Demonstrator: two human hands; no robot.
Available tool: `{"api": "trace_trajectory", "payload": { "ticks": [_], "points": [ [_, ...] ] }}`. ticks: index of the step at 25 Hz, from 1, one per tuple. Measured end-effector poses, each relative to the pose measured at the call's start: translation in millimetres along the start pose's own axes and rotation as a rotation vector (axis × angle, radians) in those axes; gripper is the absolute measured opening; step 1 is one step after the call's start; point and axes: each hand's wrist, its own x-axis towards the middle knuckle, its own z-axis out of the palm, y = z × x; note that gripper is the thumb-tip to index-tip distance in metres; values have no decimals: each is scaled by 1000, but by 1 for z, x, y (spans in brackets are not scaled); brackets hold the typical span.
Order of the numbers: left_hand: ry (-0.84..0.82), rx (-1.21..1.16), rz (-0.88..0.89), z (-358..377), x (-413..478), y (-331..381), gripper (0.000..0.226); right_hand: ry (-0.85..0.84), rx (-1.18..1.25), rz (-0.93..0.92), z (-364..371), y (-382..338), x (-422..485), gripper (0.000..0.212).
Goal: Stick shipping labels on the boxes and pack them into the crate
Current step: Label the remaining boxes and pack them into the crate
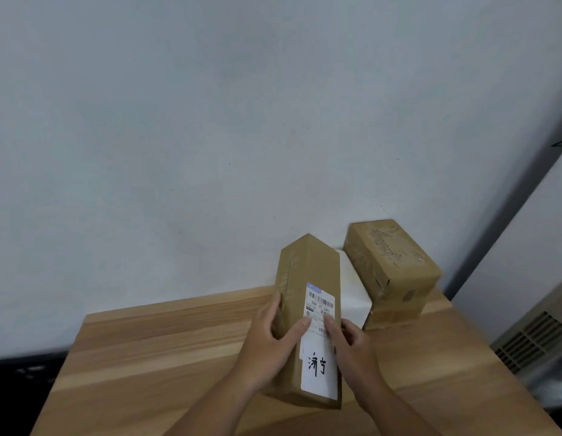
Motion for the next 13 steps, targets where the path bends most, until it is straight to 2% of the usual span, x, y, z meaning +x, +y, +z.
{"api": "trace_trajectory", "payload": {
  "ticks": [4, 8, 10, 13],
  "points": [
    [81, 12, -23, -21, -17, -14, 103, -57, 6, -9, 18, 7, -5, 24],
    [206, 146, -30, -71, -56, -39, 94, -110, -22, 13, 74, 19, -28, 18],
    [272, 182, -52, -108, -83, -60, 90, -135, -49, 25, 117, 26, -47, 26],
    [328, 108, -126, -179, -131, -102, 86, -201, -84, 45, 197, 31, -89, 40]
  ]
}}
